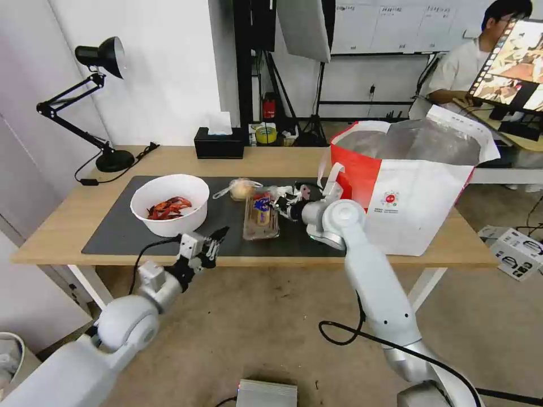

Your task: Pick up the trash from the table and place it into the takeout bag.

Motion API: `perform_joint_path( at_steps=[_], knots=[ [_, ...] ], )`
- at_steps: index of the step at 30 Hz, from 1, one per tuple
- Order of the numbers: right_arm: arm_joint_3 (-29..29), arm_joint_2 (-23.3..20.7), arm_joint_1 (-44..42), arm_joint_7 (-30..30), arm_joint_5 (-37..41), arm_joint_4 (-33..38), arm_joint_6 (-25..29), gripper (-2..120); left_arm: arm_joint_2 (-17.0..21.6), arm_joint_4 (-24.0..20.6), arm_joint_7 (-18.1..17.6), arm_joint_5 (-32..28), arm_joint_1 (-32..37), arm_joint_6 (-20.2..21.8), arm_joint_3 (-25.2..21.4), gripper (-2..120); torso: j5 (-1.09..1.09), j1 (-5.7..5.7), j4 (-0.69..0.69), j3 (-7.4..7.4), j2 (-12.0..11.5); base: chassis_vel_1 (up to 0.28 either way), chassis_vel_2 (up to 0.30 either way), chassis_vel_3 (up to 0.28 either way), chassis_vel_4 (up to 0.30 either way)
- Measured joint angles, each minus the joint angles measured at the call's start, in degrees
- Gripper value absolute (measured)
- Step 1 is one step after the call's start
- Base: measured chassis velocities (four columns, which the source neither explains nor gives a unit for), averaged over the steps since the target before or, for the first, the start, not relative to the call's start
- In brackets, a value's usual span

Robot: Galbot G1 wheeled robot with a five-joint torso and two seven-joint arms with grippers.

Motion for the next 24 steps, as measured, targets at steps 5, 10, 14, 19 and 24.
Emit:
perform_joint_path(
  at_steps=[5,10,14,19,24],
  knots=[
    [1.3,-1.4,0.0,-0.5,1.4,4.6,0.1,0,-1.6,-1.9,0.6,0.6,5.4,-1.2,-5.1,11,0.01,0.0,0.0,0.0,0.0,0.0,0.0,0.0,0.0],
    [2.6,-3.0,0.9,-1.2,2.6,8.2,1.3,0,-2.7,-2.5,0.7,0.6,6.7,-2.2,-7.0,27,0.01,0.0,-0.01,0.0,0.0,0.0,0.0,0.0,0.0],
    [4.3,-5.5,2.7,-1.4,4.2,12.3,3.4,0,-3.7,-2.7,0.8,0.6,7.6,-2.7,-7.7,41,0.01,0.0,-0.01,-0.01,0.0,0.0,0.0,0.0,0.0],
    [7.6,-8.4,5.8,0.2,6.4,14.5,4.8,0,-4.5,-2.6,1.4,0.5,8.0,-3.6,-8.2,60,0.02,0.0,-0.01,0.0,0.0,0.0,0.0,0.0,0.0],
    [9.6,-11.1,7.9,0.4,6.9,14.7,6.4,0,-4.9,-2.6,1.8,-0.4,8.2,-4.3,-9.0,76,0.02,0.0,-0.02,0.0,0.0,0.0,0.0,0.0,0.0]
  ],
)
